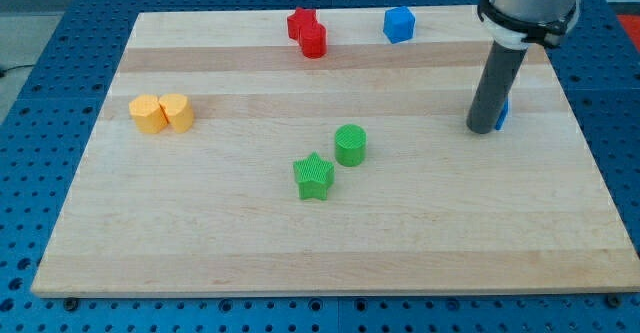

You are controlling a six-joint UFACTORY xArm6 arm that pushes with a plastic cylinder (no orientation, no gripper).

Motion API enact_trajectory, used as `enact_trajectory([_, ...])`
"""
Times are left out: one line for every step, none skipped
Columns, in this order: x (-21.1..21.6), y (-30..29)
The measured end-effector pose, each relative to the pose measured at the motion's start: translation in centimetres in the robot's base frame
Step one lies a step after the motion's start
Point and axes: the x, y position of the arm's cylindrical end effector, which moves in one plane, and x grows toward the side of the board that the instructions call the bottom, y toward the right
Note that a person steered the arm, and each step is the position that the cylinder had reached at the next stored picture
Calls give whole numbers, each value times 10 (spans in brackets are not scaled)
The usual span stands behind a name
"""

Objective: Place your hand at the top right corner

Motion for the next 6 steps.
enact_trajectory([33,0])
enact_trajectory([38,40])
enact_trajectory([25,78])
enact_trajectory([-30,107])
enact_trajectory([-99,107])
enact_trajectory([-160,107])
